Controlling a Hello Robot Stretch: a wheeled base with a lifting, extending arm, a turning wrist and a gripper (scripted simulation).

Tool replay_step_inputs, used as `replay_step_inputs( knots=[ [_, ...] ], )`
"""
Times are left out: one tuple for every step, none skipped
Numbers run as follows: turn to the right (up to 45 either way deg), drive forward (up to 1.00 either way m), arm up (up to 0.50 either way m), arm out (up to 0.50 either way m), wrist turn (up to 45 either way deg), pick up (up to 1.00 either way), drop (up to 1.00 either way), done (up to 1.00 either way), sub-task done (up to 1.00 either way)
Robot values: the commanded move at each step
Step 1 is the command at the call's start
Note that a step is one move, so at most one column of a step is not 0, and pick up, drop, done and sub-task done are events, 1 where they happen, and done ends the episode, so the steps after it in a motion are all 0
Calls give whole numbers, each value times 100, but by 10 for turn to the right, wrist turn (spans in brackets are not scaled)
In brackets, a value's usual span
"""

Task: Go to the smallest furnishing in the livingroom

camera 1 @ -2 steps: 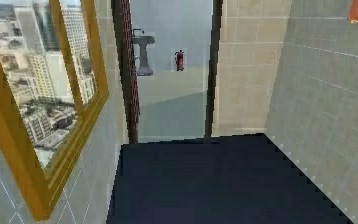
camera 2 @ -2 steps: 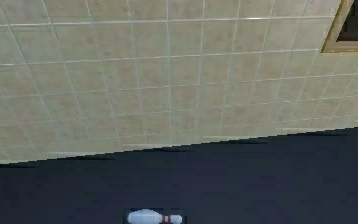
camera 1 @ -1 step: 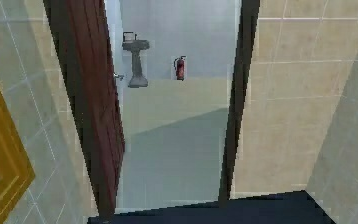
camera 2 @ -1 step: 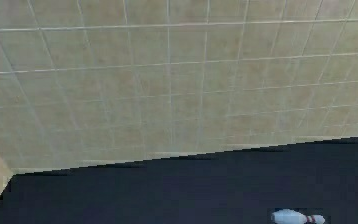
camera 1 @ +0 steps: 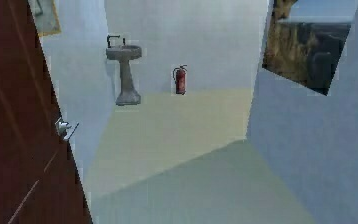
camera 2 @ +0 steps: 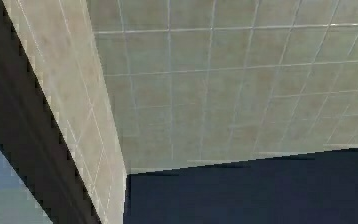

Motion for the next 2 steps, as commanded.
replay_step_inputs(
  knots=[
    [-90, 0, 0, 0, 0, 0, 0, 0, 0],
    [0, 40, 0, 0, 0, 0, 0, 0, 0]
  ],
)
